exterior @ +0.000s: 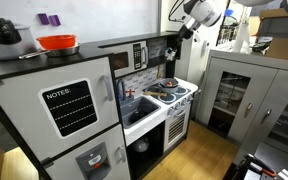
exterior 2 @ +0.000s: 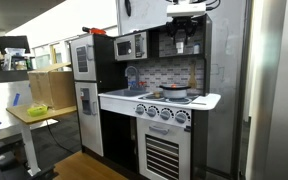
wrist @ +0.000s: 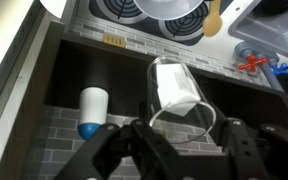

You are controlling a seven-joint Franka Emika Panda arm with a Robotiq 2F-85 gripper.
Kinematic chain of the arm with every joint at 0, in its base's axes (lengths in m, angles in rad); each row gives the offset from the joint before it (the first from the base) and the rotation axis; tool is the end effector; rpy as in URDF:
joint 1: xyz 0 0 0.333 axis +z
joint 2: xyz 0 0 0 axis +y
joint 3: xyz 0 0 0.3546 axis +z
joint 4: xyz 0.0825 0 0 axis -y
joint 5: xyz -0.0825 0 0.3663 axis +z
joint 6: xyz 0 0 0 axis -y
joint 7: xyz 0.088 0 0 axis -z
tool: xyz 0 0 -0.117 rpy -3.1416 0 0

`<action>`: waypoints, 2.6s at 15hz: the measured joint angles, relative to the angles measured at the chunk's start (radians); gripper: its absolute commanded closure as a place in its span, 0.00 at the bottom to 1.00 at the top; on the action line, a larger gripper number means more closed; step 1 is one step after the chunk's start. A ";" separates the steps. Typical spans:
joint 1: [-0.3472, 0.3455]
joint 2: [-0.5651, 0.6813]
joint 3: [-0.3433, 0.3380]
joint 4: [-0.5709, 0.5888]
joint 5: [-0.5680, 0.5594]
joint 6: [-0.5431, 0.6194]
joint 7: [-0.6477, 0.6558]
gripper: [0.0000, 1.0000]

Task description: Put the glass on the shelf

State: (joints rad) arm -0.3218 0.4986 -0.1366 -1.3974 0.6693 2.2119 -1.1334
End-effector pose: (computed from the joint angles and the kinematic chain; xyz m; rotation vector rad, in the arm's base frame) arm 0.6822 -0.2830 0.4915 -2.8086 -0.5425 -0.8833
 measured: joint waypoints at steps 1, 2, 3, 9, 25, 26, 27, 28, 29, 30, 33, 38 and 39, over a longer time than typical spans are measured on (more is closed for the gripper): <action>-0.009 0.007 0.006 0.020 -0.010 -0.002 0.002 0.69; -0.018 0.009 0.012 0.034 -0.021 -0.004 0.004 0.69; -0.025 0.009 0.020 0.044 -0.030 -0.005 0.005 0.69; -0.040 0.016 0.055 0.058 -0.050 -0.007 0.005 0.69; -0.073 0.145 0.105 0.214 -0.064 -0.030 0.008 0.05; -0.073 0.146 0.104 0.215 -0.064 -0.034 0.008 0.01; -0.073 0.146 0.104 0.217 -0.064 -0.036 0.008 0.00; -0.073 0.147 0.103 0.218 -0.064 -0.039 0.008 0.00; -0.073 0.148 0.103 0.220 -0.064 -0.041 0.008 0.00; -0.073 0.148 0.103 0.221 -0.064 -0.044 0.008 0.00; -0.074 0.150 0.101 0.226 -0.064 -0.057 0.013 0.00; -0.058 0.147 0.087 0.232 -0.118 -0.072 0.129 0.00; -0.051 0.145 0.081 0.231 -0.136 -0.072 0.159 0.00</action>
State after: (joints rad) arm -0.3728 0.6438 -0.0560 -1.1661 0.5332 2.1398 -0.9749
